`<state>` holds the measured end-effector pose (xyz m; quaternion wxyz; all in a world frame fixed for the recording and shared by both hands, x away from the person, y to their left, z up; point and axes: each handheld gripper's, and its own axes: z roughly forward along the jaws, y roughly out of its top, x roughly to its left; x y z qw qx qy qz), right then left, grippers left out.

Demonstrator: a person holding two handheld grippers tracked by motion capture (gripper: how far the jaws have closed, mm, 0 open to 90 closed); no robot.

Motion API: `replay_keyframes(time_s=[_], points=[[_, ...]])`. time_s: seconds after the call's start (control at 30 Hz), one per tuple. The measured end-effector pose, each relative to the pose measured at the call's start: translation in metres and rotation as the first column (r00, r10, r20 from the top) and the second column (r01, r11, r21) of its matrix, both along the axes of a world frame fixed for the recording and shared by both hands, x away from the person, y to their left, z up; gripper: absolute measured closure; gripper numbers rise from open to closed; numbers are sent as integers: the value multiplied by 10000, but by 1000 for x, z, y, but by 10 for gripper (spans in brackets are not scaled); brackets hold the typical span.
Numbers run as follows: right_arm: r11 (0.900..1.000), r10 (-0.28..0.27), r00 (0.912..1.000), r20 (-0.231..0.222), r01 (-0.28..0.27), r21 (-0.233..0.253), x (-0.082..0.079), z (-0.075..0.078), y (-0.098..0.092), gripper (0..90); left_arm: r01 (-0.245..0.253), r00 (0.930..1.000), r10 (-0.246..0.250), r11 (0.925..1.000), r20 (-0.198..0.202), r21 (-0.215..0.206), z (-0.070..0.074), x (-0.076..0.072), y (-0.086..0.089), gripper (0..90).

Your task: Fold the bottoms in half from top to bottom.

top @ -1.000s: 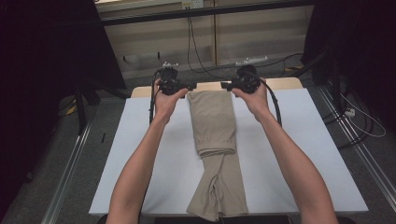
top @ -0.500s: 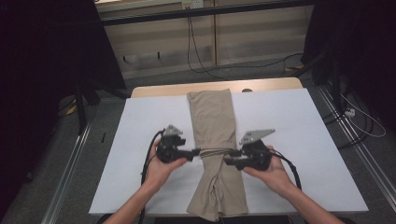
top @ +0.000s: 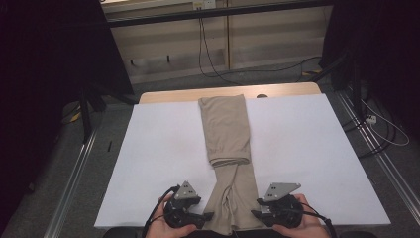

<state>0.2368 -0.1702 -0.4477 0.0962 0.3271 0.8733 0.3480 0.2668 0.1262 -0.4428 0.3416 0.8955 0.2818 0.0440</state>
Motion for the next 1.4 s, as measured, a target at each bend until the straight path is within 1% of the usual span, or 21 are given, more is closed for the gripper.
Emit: replay_keyframes(time_s=[0.03, 0.07, 0.1, 0.13, 0.17, 0.23, 0.27, 0.4, 0.47, 0.53, 0.6, 0.73, 0.77, 0.8, 0.97, 1.07, 1.17, 1.2, 1.27, 1.33, 1.4], points=[[9999, -40, 10000, 60, 40, -126, 0, 1, 0, 752, 122, 9987, -144, 9989, 483, 449, 1, -4, -3, 405], [9999, 147, 9997, -199, -146, 10, 0, 1, -1, 880, 188, 9990, -206, 9989, 408, 433, 1, -5, -3, 479], [9999, 130, 9996, -238, -128, 72, 0, 1, -2, 900, 225, 9993, -235, 9992, 290, 329, 2, -5, -2, 554], [10000, 52, 9995, -324, -50, 85, 1, 2, -4, 900, 459, 9989, -458, 9989, -138, 29, 2, -3, -1, 727], [10000, 92, 9993, -363, -91, 38, 1, 2, -5, 900, 481, 9983, -486, 9987, -318, -139, 1, -3, 0, 845], [9999, -2, 9993, -379, 6, 127, 2, 4, -9, 900, 573, 9960, -593, 9979, -671, -310, 2, -1, 0, 900], [9991, -11, 9986, -536, 33, 415, 1, 5, -12, 900, 567, 9945, -607, 9972, -859, -477, 2, 0, 1, 900], [9992, -387, 9992, -119, 389, 125, -7, 10, -22, 900, 410, 9917, -553, 9917, -1163, -1218, 10, 4, 5, 900], [9987, -449, 9989, -114, 452, 252, -8, 11, -24, 870, 300, 9917, -504, 9854, -1186, -1678, 18, 7, 8, 900], [9985, -409, 9991, -134, 414, 358, -8, 12, -22, 748, 267, 9921, -522, 9765, -1145, -2138, 28, 7, 8, 900], [9991, -156, 9998, -88, 160, 403, -7, 12, -17, 739, 469, 9925, -731, 9679, -979, -2471, 39, 6, 3, 900], [9968, 144, 9999, -76, -137, 785, -1, 15, -4, 714, 886, 9899, -1148, 9589, -830, -2696, 49, 4, -13, 900], [9971, 70, 10000, 21, -72, 753, 1, 15, -2, 714, 994, 9879, -1285, 9540, -864, -2830, 50, 4, -20, 900], [9964, -51, 10000, 8, 50, 840, 4, 15, -3, 714, 1073, 9877, -1346, 9534, -793, -2821, 51, 3, -25, 900], [9915, -737, 9972, 91, 723, 1080, 12, 17, -19, 712, 1852, 9732, -2155, 9412, -800, -2826, 54, -1, -61, 900], [9879, -944, 9954, 159, 917, 1249, 11, 18, -26, 727, 2221, 9631, -2542, 9360, -881, -2731, 46, -4, -87, 900], [9847, -1145, 9932, 218, 1106, 1348, 12, 19, -32, 725, 2291, 9582, -2634, 9402, -1120, -2519, 32, -6, -103, 900], [9833, -1193, 9927, 189, 1155, 1404, 12, 19, -32, 716, 2149, 9597, -2517, 9440, -1253, -2503, 25, -4, -105, 900], [9842, -1126, 9935, 140, 1096, 1393, 14, 18, -31, 692, 2095, 9567, -2500, 9470, -1494, -2433, 15, -1, -104, 822], [9850, -1098, 9939, 96, 1075, 1348, 16, 17, -29, 682, 1791, 9609, -2238, 9514, -1631, -2506, 11, 3, -95, 673], [9841, -1093, 9940, 34, 1078, 1413, 22, 17, -24, 656, 1637, 9670, -2071, 9513, -1482, -2610, 14, 7, -84, 647]])
